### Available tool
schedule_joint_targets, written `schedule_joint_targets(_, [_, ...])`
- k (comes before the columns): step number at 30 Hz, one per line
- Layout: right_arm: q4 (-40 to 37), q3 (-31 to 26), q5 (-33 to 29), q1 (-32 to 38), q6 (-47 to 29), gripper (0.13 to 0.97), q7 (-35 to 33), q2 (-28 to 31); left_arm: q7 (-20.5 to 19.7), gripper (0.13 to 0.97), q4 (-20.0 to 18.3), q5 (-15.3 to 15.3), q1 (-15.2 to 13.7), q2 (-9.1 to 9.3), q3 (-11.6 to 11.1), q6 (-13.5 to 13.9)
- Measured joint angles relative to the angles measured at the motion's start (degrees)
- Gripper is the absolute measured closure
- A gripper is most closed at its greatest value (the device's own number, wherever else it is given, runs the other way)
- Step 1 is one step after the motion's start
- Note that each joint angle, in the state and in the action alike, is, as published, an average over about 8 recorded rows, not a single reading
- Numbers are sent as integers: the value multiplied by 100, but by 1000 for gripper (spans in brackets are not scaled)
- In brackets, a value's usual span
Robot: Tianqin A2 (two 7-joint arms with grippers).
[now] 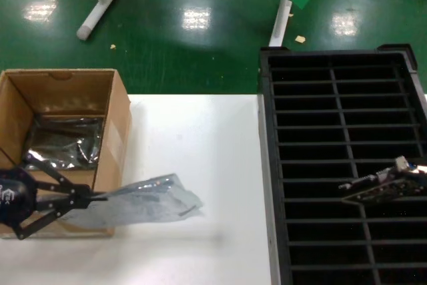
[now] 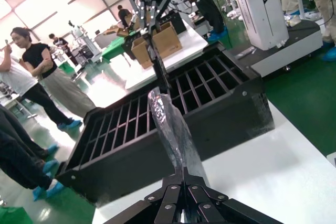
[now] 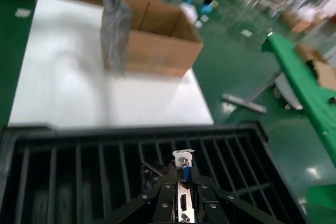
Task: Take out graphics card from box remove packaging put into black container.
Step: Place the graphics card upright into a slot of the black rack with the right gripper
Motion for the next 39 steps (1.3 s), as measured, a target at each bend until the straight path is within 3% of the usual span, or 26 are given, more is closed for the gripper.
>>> schedule_joint_targets(6, [-111,-395,-73,314,-22,914,-30,636,332,955,494,-550,-352,83,846,0])
schedule_joint_targets(9, [-180,-773,-101,611,-19,914,-110,853,449,955,684,-738,-453,129,1122,0])
schedule_joint_targets(13, [-304,-1395,-290,1280,-212,914,-226,883,562,955,895,-871,-520,196,1330,0])
schedule_joint_targets(22, [-654,-2479,-951,2759,-904,914,-479,398,684,955,1260,-930,-576,385,1469,0])
schedule_joint_targets(39, [-1081,-3000,-1317,3424,-1189,915,-692,-41,700,955,1501,-856,-672,576,1486,0])
